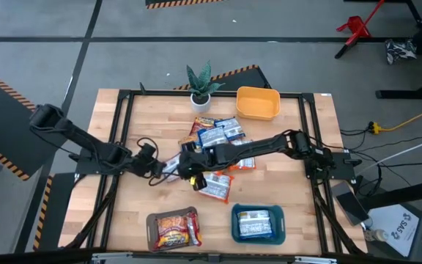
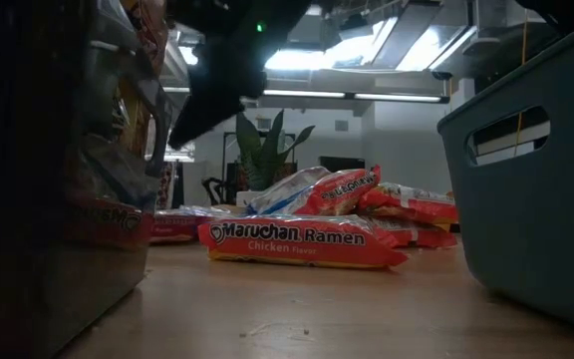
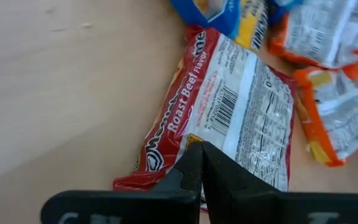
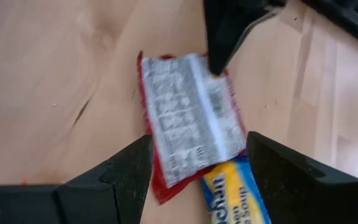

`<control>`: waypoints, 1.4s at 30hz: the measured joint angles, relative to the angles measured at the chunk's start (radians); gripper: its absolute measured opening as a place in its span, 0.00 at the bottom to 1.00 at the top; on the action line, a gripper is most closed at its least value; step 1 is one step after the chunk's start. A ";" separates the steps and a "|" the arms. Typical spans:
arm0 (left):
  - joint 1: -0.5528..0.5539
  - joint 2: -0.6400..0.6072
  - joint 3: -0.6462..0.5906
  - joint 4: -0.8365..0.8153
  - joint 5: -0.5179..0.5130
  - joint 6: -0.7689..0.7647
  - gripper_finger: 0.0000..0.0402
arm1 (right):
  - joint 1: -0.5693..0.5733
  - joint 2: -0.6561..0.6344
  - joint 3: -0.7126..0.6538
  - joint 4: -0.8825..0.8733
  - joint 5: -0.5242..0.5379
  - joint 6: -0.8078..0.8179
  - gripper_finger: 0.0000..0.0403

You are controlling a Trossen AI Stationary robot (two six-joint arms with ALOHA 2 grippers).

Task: Sort Maruchan noodles
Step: Put the red noodle pack into the black bin

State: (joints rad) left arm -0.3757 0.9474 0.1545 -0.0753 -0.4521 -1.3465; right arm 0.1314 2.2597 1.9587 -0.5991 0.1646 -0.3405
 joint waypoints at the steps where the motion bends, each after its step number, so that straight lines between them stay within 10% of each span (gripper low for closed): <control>1: 0.008 0.009 0.010 0.005 0.005 0.024 0.00 | 0.000 -0.002 0.009 -0.005 0.000 0.000 0.60; 20: -0.115 -0.044 0.155 -0.419 -0.121 0.037 0.00 | -0.001 -0.016 0.040 -0.049 -0.078 0.022 0.60; 42: -0.137 0.028 -0.088 0.060 -0.144 0.000 0.00 | -0.001 -0.016 0.040 -0.057 -0.078 0.046 0.60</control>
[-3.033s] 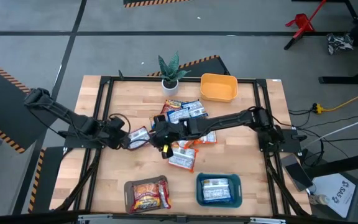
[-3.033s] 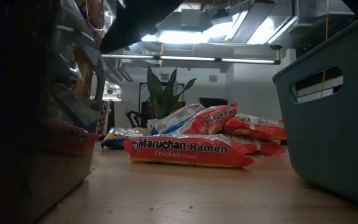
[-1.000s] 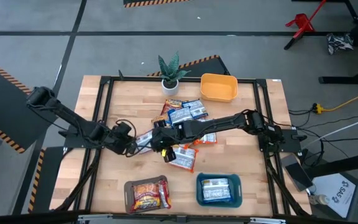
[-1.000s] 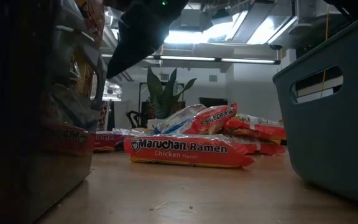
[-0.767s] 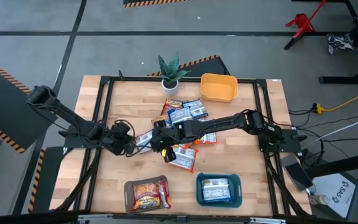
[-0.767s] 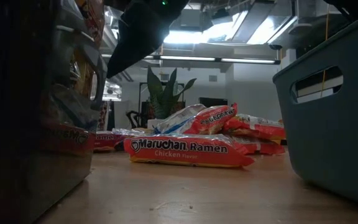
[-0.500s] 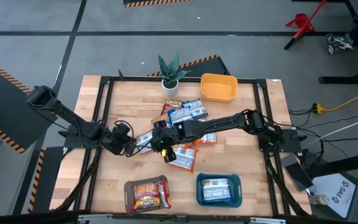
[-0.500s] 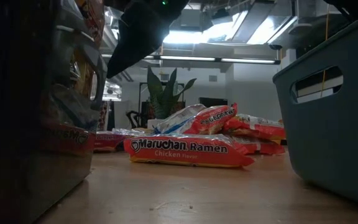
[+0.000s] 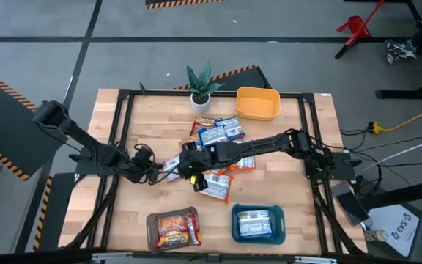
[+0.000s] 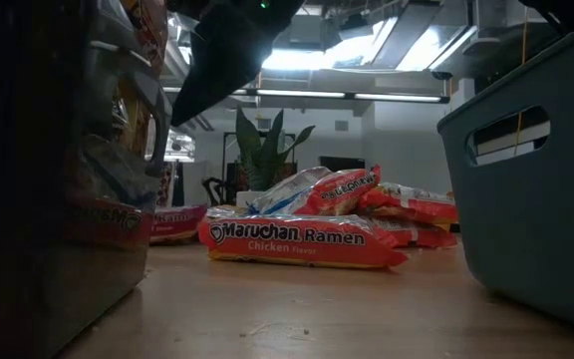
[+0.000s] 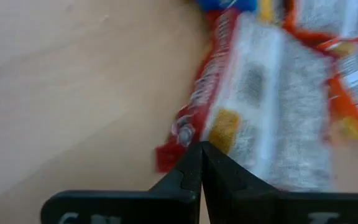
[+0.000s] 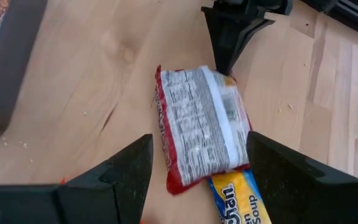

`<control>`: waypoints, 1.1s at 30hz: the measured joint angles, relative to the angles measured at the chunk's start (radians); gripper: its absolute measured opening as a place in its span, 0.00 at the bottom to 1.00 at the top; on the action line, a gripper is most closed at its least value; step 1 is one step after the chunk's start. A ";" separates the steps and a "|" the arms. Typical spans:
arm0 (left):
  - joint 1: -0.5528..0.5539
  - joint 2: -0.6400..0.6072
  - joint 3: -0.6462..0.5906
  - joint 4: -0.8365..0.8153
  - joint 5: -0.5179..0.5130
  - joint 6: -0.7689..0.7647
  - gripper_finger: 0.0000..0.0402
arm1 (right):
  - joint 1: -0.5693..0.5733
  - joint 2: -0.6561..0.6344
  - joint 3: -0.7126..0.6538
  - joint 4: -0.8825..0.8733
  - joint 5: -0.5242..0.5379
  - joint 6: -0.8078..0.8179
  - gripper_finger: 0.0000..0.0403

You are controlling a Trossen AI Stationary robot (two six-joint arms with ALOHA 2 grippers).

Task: Sort Maruchan noodles
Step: Put the red noodle pack into the black bin

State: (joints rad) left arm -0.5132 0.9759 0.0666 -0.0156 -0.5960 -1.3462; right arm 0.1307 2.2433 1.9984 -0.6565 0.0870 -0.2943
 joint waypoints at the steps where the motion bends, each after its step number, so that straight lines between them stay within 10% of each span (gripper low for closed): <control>1: 0.000 0.009 -0.002 0.000 0.005 -0.009 0.00 | 0.000 0.000 0.000 -0.005 0.000 0.000 0.60; 33: 0.050 0.151 0.011 0.041 0.069 -0.110 0.00 | 0.020 0.012 -0.313 0.271 0.094 -0.475 0.60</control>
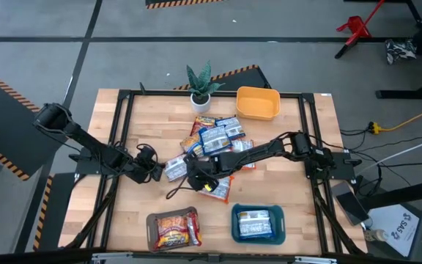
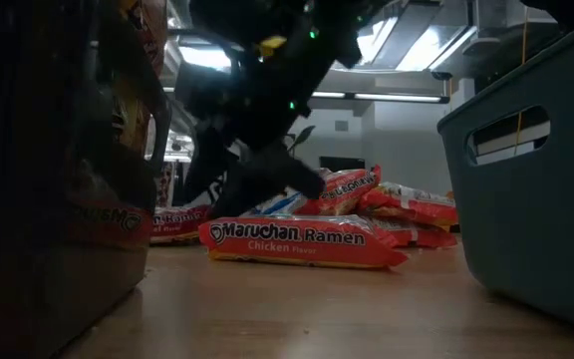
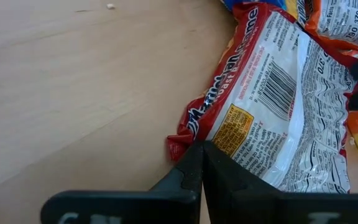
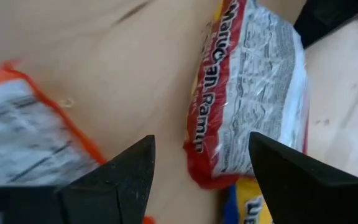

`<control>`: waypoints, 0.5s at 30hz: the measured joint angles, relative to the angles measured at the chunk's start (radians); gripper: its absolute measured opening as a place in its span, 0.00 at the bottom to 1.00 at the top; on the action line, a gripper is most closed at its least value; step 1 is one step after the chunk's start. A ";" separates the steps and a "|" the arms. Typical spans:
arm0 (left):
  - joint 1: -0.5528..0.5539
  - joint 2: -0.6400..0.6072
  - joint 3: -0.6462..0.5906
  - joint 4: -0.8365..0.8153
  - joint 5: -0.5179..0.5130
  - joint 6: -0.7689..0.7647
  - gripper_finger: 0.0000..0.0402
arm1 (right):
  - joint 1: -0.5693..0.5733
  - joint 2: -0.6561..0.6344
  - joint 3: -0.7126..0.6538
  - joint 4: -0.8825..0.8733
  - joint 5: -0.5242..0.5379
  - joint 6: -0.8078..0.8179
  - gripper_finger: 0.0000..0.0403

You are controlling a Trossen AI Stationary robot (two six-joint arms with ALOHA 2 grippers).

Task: Sort Maruchan noodles
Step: Put the red noodle pack into the black bin

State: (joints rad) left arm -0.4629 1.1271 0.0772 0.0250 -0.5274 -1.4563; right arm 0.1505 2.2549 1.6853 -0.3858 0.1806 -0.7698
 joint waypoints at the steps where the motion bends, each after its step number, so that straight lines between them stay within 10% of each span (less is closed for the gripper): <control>1: 0.000 0.000 0.000 0.000 0.000 0.000 0.00 | 0.000 0.000 -0.016 0.045 0.007 -0.021 0.60; 15: 0.001 0.000 0.000 0.006 0.001 0.002 0.00 | -0.019 0.055 -0.054 0.231 -0.030 -0.193 0.60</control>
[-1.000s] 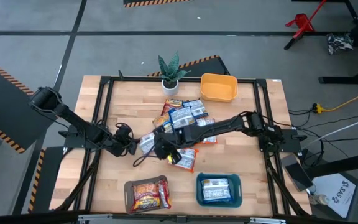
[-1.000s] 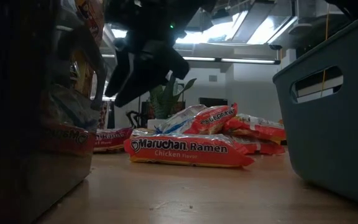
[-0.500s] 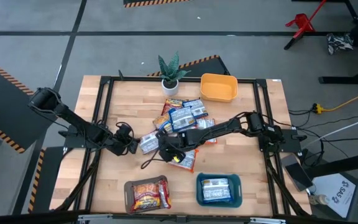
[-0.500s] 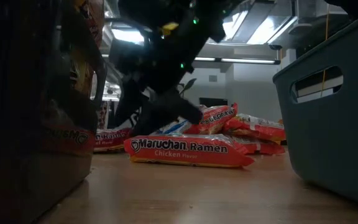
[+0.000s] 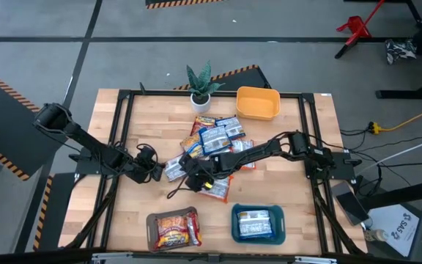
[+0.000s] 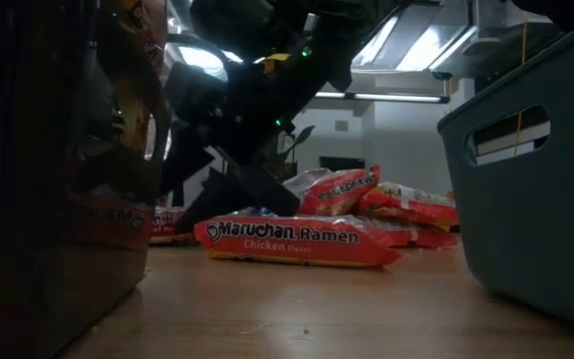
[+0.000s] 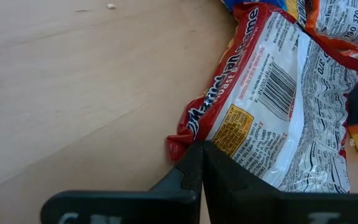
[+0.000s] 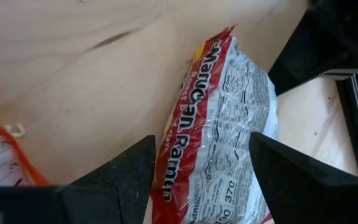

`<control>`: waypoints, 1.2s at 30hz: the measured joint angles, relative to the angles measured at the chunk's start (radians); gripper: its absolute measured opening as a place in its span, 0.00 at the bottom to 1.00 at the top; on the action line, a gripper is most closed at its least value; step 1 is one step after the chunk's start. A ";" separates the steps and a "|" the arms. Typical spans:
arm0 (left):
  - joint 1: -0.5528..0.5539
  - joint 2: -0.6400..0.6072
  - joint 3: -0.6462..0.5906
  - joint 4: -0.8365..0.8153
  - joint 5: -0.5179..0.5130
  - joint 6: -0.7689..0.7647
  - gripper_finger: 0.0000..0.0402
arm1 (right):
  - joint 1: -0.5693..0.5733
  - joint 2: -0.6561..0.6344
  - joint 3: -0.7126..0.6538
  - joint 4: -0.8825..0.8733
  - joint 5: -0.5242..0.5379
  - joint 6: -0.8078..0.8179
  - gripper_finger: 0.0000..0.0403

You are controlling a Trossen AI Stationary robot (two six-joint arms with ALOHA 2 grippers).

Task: Sort Maruchan noodles
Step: Put the red noodle pack into the black bin

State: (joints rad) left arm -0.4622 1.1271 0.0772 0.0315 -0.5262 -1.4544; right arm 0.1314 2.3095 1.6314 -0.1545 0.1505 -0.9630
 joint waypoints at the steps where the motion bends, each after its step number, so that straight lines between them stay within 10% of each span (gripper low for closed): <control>1: 0.000 0.000 0.000 0.001 0.000 0.002 0.00 | 0.000 0.004 0.000 0.000 0.002 -0.005 0.60; 15: 0.000 0.000 0.000 0.006 -0.001 0.009 0.00 | -0.002 0.012 0.061 -0.272 0.143 -0.054 0.60; 36: 0.000 0.001 -0.001 0.020 -0.003 0.027 0.00 | -0.023 0.012 0.058 -0.134 0.104 -0.209 0.50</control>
State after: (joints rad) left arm -0.4618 1.1278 0.0765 0.0512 -0.5289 -1.4272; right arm 0.1089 2.3215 1.6890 -0.2886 0.2543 -1.1721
